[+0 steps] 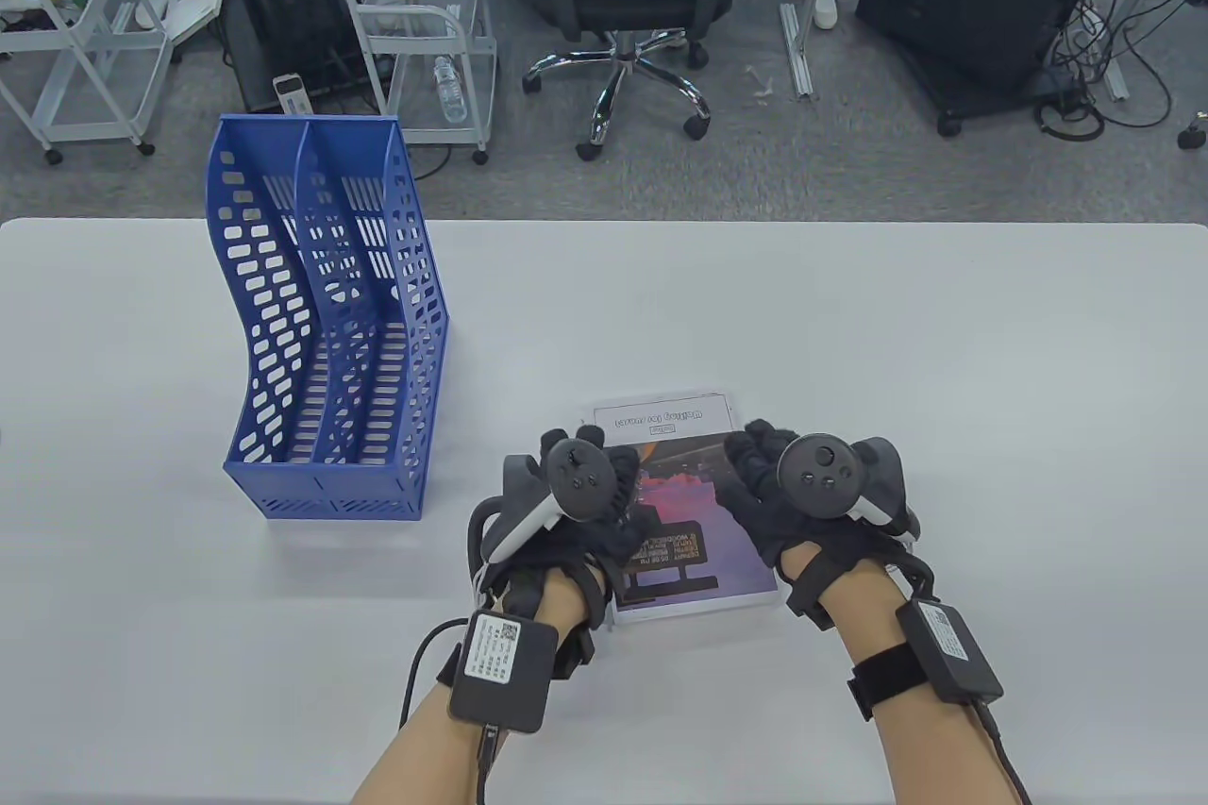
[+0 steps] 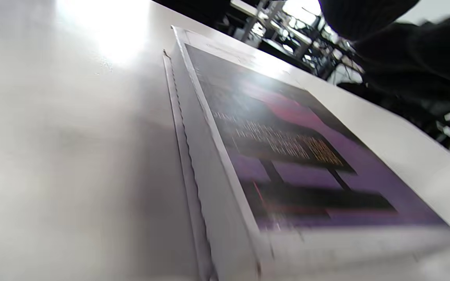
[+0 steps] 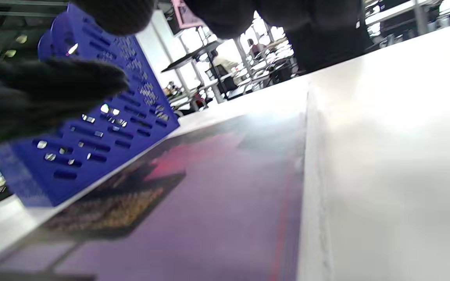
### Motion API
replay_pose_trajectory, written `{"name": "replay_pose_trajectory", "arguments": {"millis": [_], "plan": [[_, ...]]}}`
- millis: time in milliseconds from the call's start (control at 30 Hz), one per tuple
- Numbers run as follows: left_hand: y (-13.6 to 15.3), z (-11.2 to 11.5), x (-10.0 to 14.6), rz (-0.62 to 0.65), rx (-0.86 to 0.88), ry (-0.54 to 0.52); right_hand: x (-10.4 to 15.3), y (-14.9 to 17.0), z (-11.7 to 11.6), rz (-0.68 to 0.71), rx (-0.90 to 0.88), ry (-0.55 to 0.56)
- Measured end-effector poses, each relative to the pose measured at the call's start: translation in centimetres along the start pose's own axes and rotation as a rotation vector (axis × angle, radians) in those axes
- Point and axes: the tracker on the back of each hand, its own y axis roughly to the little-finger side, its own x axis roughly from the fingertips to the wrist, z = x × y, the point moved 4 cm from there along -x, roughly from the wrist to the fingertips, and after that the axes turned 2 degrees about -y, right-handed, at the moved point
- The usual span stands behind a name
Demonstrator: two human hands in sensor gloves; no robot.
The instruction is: Insert the book into the document holder
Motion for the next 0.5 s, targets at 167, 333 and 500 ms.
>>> {"name": "replay_pose_trajectory", "arguments": {"millis": [167,333,500], "plan": [[-2.9,4.1,2.0,0.129,-0.069,0.090,-1.6,0.4,-3.2,-0.043,0.016,-0.144],[-3.1,6.7,1.7,0.135,-0.084,0.156,-1.6,1.3,-5.0,-0.081,0.023,-0.237],[-2.3,7.3,1.5,0.103,-0.107,0.164,-1.5,1.3,-4.6,-0.084,0.077,-0.218]]}}
